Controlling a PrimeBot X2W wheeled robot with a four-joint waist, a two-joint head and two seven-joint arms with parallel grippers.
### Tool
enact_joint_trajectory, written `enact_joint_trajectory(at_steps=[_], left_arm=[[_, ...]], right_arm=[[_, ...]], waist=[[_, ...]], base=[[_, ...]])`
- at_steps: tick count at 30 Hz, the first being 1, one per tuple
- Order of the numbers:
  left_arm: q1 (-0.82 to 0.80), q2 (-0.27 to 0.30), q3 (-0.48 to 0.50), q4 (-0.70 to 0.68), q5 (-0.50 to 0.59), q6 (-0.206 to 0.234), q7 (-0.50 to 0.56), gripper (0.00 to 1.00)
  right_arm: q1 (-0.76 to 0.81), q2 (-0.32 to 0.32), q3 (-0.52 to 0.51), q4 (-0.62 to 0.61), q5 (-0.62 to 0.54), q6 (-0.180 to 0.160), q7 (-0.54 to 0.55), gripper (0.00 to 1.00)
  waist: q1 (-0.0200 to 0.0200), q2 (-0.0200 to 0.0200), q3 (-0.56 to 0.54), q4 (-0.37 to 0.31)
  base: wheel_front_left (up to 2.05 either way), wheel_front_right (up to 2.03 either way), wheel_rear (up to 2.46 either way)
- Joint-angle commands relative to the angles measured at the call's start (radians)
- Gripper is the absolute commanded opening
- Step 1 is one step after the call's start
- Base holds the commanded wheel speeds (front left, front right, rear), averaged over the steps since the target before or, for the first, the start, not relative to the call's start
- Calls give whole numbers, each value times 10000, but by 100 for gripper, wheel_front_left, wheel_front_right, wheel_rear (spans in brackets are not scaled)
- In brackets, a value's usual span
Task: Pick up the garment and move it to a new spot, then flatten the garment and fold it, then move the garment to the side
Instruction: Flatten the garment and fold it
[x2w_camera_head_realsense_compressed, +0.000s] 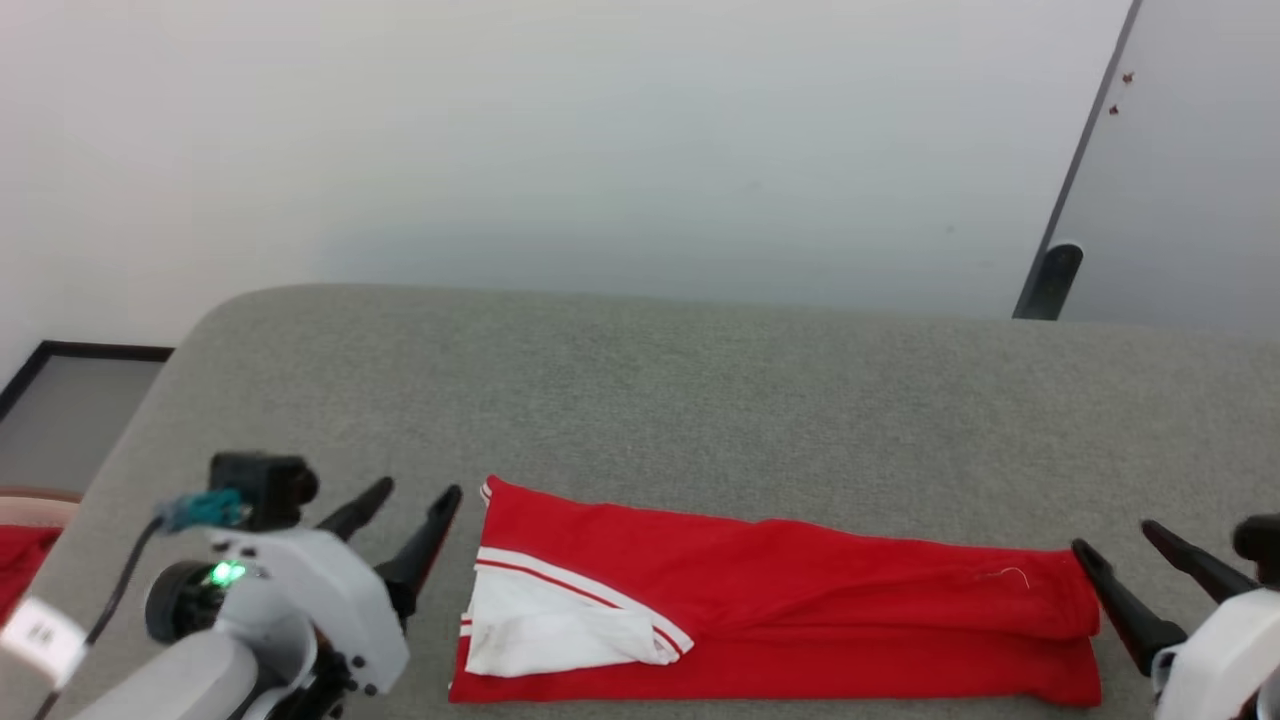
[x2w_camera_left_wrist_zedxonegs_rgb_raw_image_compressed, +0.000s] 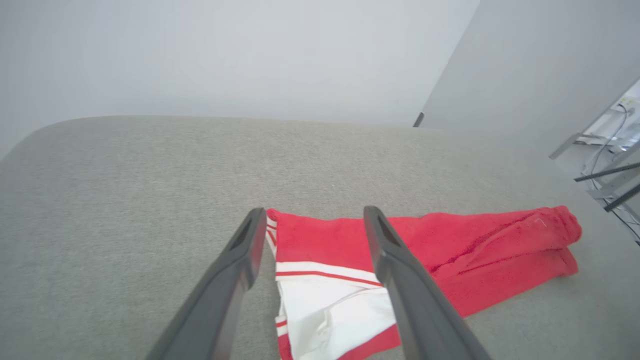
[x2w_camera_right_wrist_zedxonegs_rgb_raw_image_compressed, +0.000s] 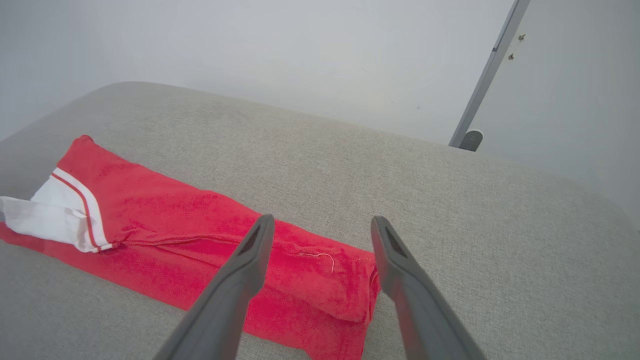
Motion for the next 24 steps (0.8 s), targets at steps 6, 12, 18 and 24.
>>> enact_joint_trajectory(at_steps=[6, 12, 18, 24], left_arm=[[1076, -207, 372, 733, 319, -290, -2127, 100], [1791, -547, 1262, 1301, 497, -389, -2973, 100], [2825, -1379, 3186, 1399, 1297, -563, -3034, 100], [3170, -2147, 3798, 1562, 2036, -1227, -3038, 100]], right_arm=[[415, 35, -629, 643, 166, -8, 300, 100], [342, -62, -832, 1220, 440, -8, 1447, 100], [-391, -329, -841, 2202, 719, -6, 3236, 100], [-1224, -420, -874, 3294, 956, -6, 4559, 100]], waist=[[0, 0, -222, 345], [0, 0, -240, 531], [0, 0, -2, 778], [0, 0, 419, 1292]], base=[[0, 0, 0], [0, 0, 0], [0, 0, 0], [0, 0, 0]])
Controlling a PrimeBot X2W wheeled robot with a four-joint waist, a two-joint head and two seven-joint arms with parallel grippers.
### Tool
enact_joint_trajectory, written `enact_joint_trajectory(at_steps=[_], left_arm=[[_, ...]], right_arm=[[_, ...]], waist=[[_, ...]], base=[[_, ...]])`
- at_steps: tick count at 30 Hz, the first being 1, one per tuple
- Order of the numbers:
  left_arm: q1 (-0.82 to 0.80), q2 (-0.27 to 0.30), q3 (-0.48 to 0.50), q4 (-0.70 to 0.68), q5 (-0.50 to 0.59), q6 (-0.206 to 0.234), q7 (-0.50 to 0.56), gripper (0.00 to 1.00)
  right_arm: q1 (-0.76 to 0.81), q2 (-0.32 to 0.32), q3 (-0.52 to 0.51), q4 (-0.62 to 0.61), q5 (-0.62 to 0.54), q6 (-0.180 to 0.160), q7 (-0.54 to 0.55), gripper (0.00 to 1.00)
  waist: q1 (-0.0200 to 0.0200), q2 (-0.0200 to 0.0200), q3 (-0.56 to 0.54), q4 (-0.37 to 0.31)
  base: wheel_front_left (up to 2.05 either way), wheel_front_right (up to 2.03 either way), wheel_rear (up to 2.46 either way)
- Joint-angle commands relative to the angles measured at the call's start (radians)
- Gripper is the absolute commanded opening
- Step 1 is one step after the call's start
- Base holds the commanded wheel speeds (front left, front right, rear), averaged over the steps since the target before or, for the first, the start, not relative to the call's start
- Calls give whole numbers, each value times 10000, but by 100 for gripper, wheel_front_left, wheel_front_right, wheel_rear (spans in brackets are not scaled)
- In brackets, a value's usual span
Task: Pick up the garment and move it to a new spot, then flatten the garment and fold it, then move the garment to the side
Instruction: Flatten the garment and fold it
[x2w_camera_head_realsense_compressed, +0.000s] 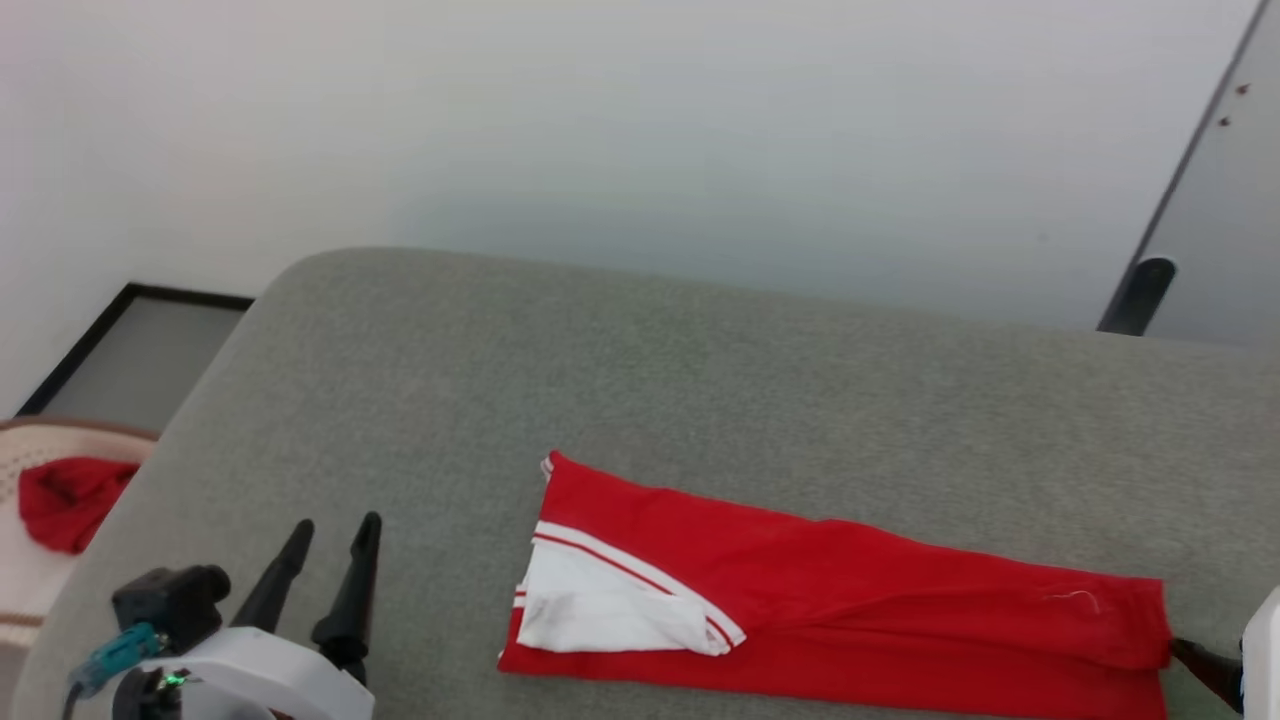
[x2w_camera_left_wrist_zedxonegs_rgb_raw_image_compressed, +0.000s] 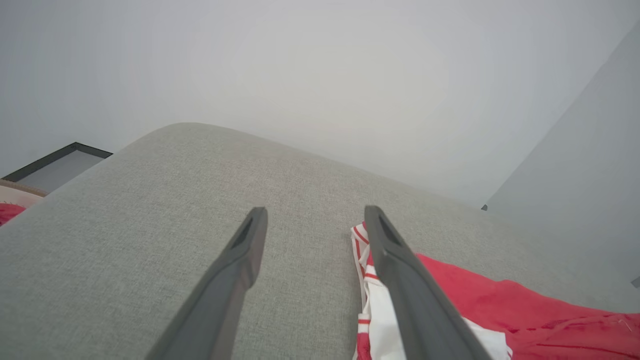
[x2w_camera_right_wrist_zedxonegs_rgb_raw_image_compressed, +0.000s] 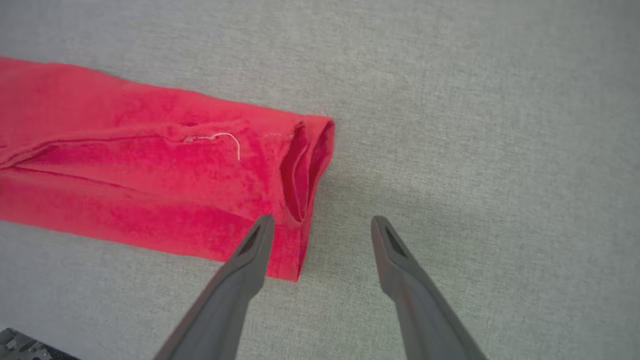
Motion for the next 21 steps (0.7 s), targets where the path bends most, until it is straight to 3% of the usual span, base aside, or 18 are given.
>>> enact_joint_trajectory(at_steps=[1, 12, 19, 20, 21], left_arm=[[-47, -209, 84, 102, 242, -188, -34, 100], [-728, -1186, 313, 477, 981, -755, -36, 100], [-974, -1747, 581, 848, 1218, -1118, -36, 100], [-1001, -1799, 602, 898, 1216, -1148, -36, 100], [-1036, -1838, 622, 956, 1243, -1188, -37, 100]], right_arm=[[-295, -22, 50, 263, 133, -4, 286, 100], [-1118, -2, 191, 1466, 221, -4, 692, 100], [-1448, 383, 665, 2447, 433, -3, 758, 100], [-1487, 404, 745, 2544, 458, -3, 780, 59], [-1545, 420, 790, 2641, 524, -1, 805, 0]], waist=[[0, 0, 409, 420], [0, 0, 1545, 1122], [0, 0, 1825, 1243], [0, 0, 1839, 1241], [0, 0, 1850, 1237]], base=[[0, 0, 0], [0, 0, 0], [0, 0, 0], [0, 0, 0], [0, 0, 0]])
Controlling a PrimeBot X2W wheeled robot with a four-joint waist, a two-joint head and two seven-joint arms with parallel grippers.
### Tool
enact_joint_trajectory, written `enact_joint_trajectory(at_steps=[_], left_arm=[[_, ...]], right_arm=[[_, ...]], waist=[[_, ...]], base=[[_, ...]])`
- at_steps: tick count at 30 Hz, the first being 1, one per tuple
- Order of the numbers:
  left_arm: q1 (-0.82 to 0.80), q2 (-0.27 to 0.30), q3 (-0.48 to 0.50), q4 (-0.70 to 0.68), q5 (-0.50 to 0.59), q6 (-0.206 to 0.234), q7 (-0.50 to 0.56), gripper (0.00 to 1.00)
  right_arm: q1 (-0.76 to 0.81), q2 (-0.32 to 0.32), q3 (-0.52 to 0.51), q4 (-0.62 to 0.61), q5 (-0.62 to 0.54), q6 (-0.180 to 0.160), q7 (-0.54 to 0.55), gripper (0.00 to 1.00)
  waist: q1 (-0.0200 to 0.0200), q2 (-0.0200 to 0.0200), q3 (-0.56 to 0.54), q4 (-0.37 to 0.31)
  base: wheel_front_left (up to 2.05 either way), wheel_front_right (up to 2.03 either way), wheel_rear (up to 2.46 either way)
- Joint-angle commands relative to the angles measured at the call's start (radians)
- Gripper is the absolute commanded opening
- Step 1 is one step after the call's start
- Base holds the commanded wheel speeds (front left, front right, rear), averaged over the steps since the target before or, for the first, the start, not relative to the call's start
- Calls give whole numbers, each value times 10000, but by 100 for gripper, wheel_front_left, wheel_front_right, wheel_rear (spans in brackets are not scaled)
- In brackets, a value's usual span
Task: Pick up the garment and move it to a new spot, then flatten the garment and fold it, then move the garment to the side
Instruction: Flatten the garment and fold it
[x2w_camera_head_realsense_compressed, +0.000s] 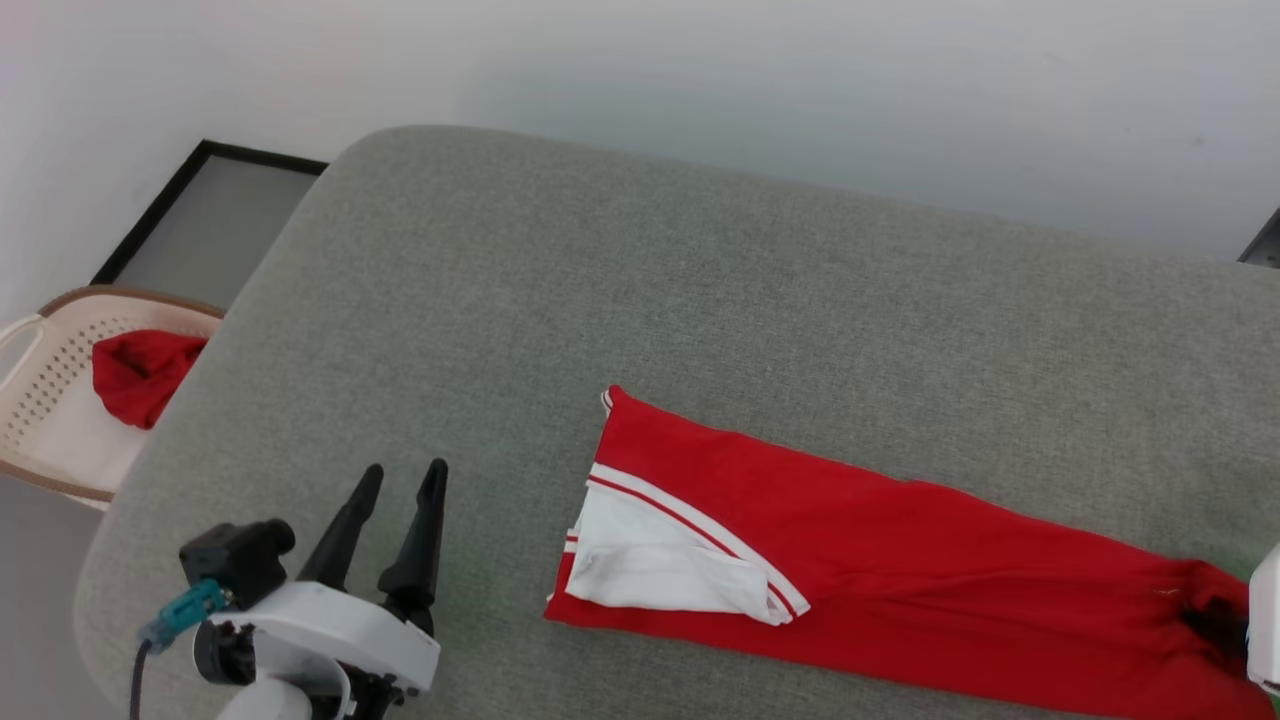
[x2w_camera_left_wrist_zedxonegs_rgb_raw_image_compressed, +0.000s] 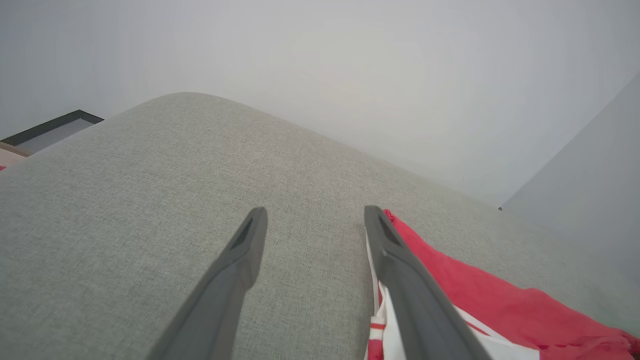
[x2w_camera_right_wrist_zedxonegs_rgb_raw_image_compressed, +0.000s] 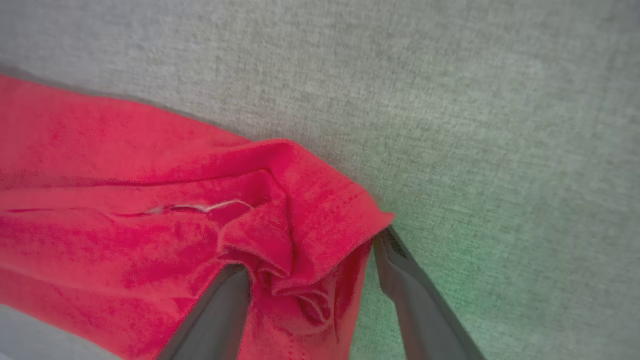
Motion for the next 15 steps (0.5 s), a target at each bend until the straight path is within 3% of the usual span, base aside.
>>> enact_joint_trajectory(at_steps=[1, 15], left_arm=[[-161, -68, 62, 63, 71, -92, -37, 100], [-141, -397, 439, 450, 182, -418, -37, 100]], right_arm=[[143, 369, 361, 323, 124, 4, 85, 0], [-478, -751, 64, 1011, -223, -39, -729, 0]], waist=[[0, 0, 69, 44], [0, 0, 3, -192]], base=[[0, 0, 0], [0, 0, 0]])
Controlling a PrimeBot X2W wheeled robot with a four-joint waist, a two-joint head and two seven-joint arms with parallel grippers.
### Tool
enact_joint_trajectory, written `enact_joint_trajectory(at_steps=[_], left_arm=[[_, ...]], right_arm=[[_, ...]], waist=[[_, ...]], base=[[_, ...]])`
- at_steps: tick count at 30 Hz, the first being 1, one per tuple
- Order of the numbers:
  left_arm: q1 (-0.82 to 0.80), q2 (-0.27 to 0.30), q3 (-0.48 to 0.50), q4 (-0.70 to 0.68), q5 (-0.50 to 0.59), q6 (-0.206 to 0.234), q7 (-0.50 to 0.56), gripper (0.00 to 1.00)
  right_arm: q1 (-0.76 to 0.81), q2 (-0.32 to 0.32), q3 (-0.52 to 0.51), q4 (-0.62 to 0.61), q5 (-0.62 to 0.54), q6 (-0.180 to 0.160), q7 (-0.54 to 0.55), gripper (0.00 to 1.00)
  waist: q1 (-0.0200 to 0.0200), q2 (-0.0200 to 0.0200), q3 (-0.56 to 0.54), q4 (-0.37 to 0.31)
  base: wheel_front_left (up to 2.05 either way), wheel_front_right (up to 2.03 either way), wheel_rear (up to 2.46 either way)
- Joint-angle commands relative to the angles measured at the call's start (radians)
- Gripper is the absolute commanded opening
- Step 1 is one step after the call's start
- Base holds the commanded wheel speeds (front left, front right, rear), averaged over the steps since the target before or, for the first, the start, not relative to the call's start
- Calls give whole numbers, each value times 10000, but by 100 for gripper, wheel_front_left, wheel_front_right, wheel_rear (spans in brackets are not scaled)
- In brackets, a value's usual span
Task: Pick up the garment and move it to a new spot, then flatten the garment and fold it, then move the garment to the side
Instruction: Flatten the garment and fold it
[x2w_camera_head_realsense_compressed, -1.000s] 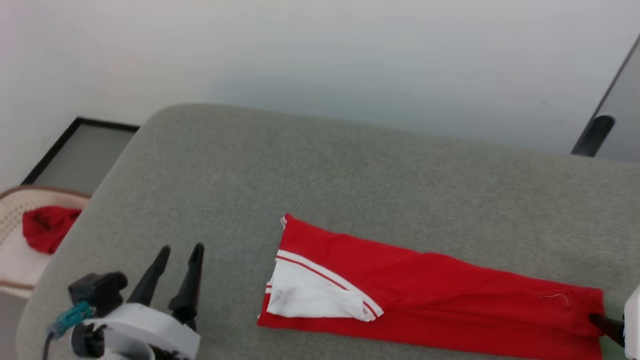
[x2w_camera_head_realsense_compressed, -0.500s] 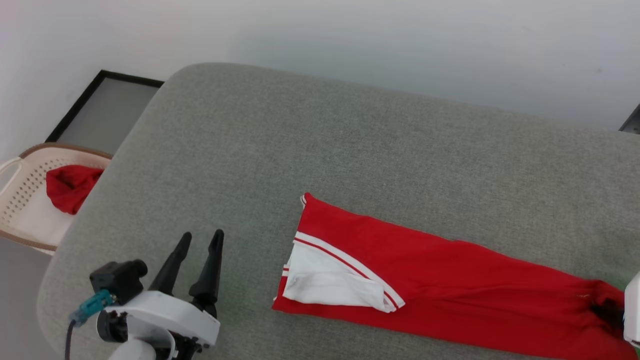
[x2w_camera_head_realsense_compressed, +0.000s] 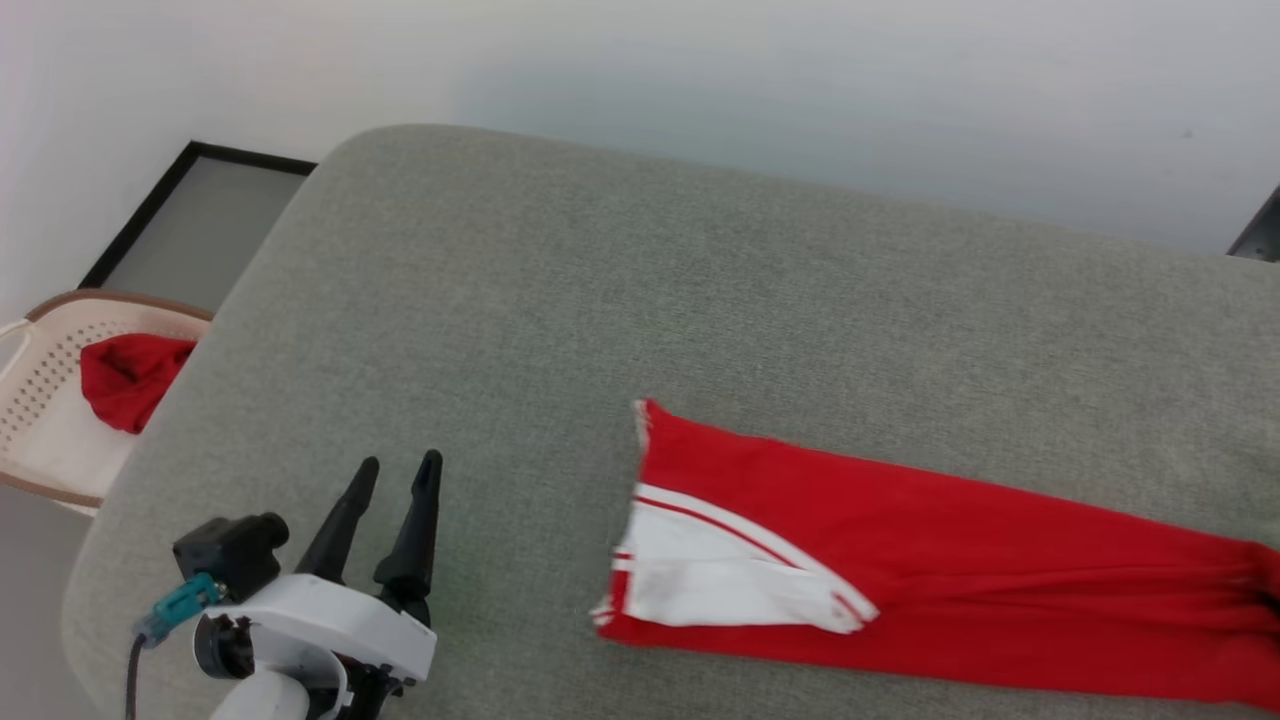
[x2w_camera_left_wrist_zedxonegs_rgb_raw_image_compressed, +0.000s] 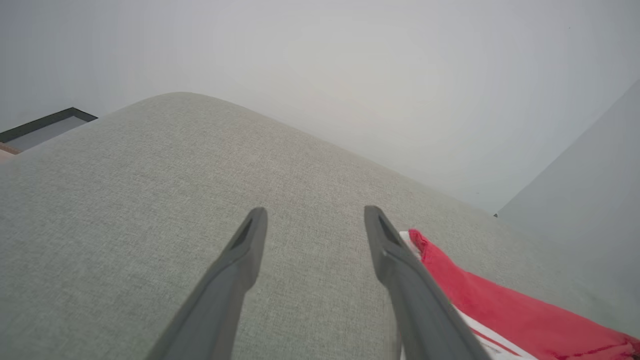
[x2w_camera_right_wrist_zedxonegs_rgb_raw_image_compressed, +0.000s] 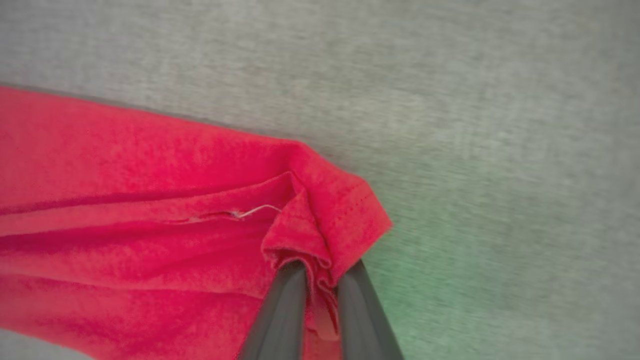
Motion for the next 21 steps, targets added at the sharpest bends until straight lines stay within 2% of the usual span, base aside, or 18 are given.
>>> enact_joint_trajectory(at_steps=[1, 11, 16, 21], left_arm=[[0, -48, 50, 56, 98, -43, -37, 100], [120, -33, 113, 233, 94, -100, -37, 100], [210, -8, 161, 289, 81, -99, -37, 100], [335, 16, 129, 339, 51, -49, -5, 100]], right_arm=[[51, -252, -133, 277, -214, -89, -38, 0], [-92, -1248, -738, 481, -433, -58, -174, 0], [21, -1185, -558, -411, -62, -57, 102, 0], [356, -579, -455, -2043, 628, -55, 628, 0]], waist=[[0, 0, -14, -51], [0, 0, -186, -429], [0, 0, -442, -683], [0, 0, -754, -827]], base=[[0, 0, 0], [0, 0, 0], [0, 0, 0], [0, 0, 0]])
